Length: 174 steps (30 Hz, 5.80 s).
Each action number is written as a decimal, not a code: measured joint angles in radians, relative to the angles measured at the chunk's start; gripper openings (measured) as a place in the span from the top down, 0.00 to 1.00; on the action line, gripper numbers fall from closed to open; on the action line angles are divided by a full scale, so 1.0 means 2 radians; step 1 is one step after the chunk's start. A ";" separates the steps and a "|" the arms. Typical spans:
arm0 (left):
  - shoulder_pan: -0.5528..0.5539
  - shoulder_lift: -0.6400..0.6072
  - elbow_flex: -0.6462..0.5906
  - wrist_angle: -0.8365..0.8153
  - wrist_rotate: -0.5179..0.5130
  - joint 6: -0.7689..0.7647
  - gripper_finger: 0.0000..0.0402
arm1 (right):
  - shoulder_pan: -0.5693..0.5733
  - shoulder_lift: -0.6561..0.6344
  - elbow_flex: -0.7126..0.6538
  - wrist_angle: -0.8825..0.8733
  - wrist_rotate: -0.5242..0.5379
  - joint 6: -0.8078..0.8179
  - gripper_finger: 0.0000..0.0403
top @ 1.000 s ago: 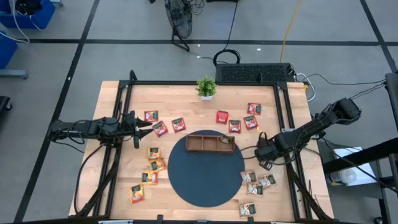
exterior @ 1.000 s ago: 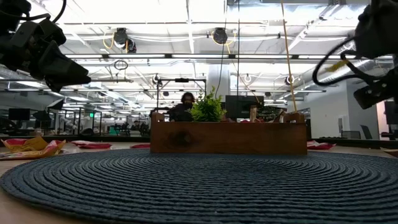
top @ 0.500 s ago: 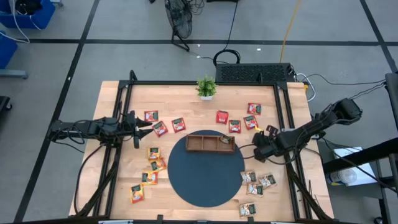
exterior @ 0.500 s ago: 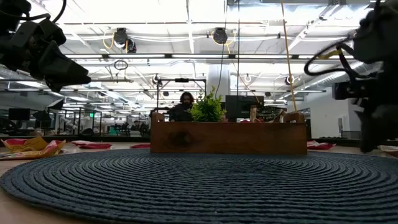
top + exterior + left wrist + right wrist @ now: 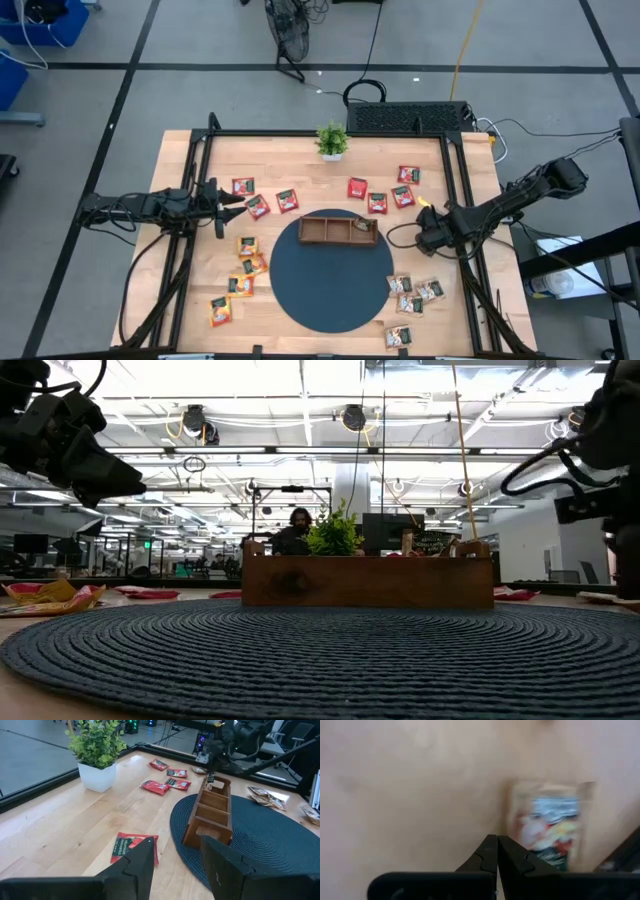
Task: Pick & Place Tea
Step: Put the brown tea bag into the right slot of the wooden organizer
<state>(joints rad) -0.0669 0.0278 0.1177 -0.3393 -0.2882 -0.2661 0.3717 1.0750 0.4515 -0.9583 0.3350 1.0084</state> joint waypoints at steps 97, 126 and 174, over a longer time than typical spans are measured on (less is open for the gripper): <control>0.000 0.000 0.000 0.000 0.000 0.000 0.60 | -0.071 0.032 0.147 0.035 -0.085 -0.109 0.42; 0.000 0.000 0.000 0.000 0.000 0.000 0.60 | -0.118 0.031 -0.051 0.176 -0.126 -0.026 0.58; 0.000 0.000 0.000 0.000 0.000 0.000 0.60 | -0.025 0.162 -0.029 0.783 0.067 -0.386 0.97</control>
<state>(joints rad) -0.0669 0.0280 0.1176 -0.3397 -0.2885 -0.2661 0.3208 1.3986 0.3934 0.6068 0.4683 0.2362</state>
